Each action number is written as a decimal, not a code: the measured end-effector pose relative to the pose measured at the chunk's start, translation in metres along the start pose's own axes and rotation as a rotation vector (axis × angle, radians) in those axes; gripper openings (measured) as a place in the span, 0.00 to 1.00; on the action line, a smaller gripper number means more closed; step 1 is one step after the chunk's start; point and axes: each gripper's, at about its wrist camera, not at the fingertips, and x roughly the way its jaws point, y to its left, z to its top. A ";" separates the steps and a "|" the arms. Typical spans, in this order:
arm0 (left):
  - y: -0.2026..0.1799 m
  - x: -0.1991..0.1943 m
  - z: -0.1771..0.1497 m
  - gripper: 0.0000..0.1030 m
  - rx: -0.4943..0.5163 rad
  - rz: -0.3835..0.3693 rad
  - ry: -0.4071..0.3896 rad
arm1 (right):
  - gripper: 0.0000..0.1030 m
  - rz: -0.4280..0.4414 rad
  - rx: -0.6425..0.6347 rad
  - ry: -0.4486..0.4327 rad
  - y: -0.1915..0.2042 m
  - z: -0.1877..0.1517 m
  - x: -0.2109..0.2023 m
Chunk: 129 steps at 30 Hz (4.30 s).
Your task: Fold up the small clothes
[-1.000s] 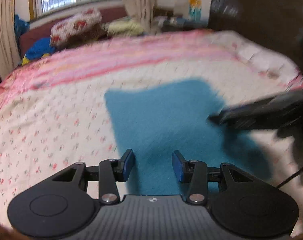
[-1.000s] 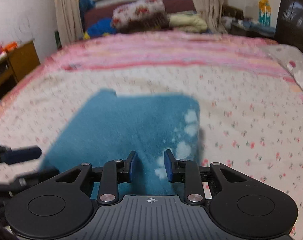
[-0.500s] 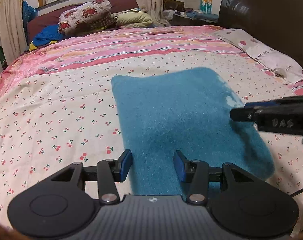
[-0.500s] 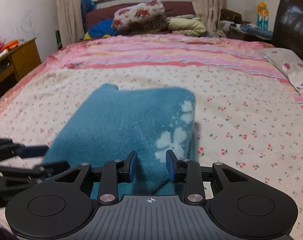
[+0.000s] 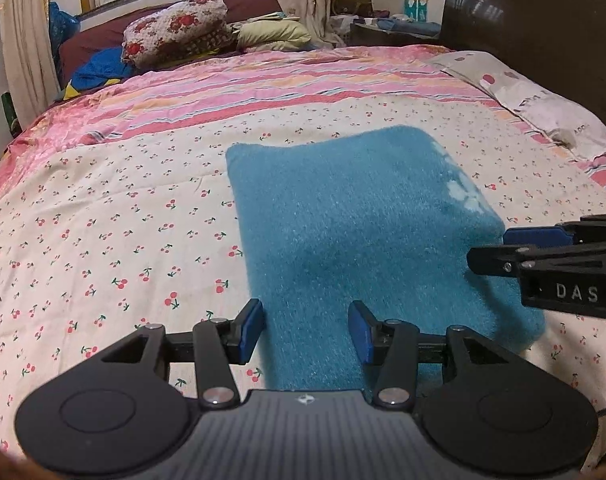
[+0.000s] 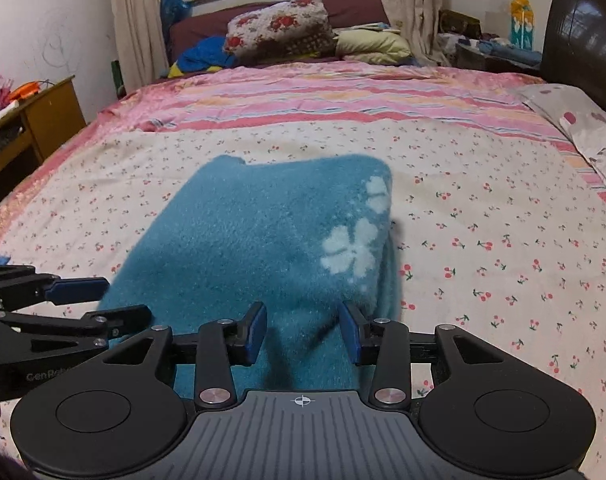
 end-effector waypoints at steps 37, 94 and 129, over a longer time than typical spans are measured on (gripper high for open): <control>0.058 0.030 0.008 0.74 -0.140 -0.150 -0.040 | 0.82 0.105 0.260 0.060 -0.070 -0.011 0.045; -0.034 -0.041 -0.048 0.72 0.030 -0.027 0.001 | 0.42 -0.031 0.096 -0.031 -0.029 -0.046 -0.041; -0.052 -0.088 -0.094 0.88 -0.003 0.071 -0.017 | 0.50 -0.082 0.163 -0.073 0.018 -0.112 -0.106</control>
